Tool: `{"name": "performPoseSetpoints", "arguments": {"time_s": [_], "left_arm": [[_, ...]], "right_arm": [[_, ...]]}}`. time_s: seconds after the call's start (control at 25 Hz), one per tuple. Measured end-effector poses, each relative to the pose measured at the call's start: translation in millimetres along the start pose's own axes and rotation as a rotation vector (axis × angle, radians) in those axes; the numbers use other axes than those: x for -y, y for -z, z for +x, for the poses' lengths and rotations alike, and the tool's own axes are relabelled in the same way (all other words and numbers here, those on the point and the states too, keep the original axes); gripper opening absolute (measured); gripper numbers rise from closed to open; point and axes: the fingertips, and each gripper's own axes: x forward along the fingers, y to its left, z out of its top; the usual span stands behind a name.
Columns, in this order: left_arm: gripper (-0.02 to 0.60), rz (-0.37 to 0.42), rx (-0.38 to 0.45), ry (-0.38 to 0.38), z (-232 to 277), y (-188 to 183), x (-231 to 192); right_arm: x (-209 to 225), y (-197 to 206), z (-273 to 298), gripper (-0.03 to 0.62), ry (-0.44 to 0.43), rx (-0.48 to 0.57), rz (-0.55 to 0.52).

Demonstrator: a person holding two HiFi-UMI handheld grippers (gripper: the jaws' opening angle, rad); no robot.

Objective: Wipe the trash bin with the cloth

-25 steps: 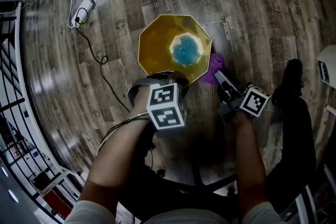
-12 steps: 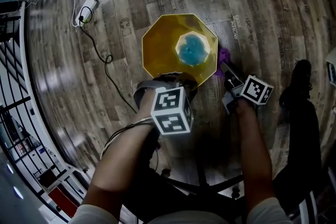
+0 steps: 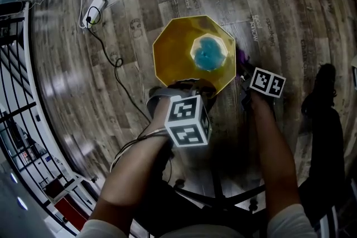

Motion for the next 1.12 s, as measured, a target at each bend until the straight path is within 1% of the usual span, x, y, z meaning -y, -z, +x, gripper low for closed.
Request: {"name": "performPoseSetpoints", "arguments": {"time_s": [0.12,0.32,0.44,0.52,0.6,0.64,0.72,0.76,0.84,0.96,1.04,1.12], "left_arm": [[0.037,-0.011,0.017,-0.001,-1,-7,-1],[0.037,-0.053,0.043,-0.01,-1,-12,-4],[0.037,-0.075,0.054,-0.016,-1,-15,-6],[0.037,-0.089,0.055,-0.025,-1,-15,-7],[0.037,-0.084,0.046,-0.039,-8,-12,-8],[0.046,-0.074,0.037,-0.051,-14,-9,-9],[0.103,-0.049,0.012,-0.078,-27,-1,-10],[0.117,-0.042,-0.001,-0.083,-30,3,-9],[0.121,-0.051,-0.028,-0.071,-27,14,-7],[0.121,-0.078,-0.07,-0.056,-19,28,-3],[0.118,-0.092,-0.079,-0.07,-17,31,-6],[0.097,-0.107,-0.08,-0.075,-17,31,-10]], "right_arm": [[10,2,7,0.144,0.059,-0.034,-0.047],[27,8,22,0.144,0.156,-0.097,-0.133],[40,12,33,0.144,0.207,-0.133,-0.165],[45,12,38,0.144,0.233,-0.147,-0.19],[47,11,40,0.144,0.26,-0.155,-0.219],[46,12,41,0.144,0.275,-0.16,-0.235],[44,12,43,0.144,0.294,-0.171,-0.264],[44,11,44,0.144,0.297,-0.173,-0.272],[45,8,45,0.144,0.296,-0.169,-0.273],[44,9,41,0.144,0.294,-0.15,-0.246],[42,7,34,0.144,0.284,-0.119,-0.211],[37,4,23,0.144,0.255,-0.074,-0.156]]}}
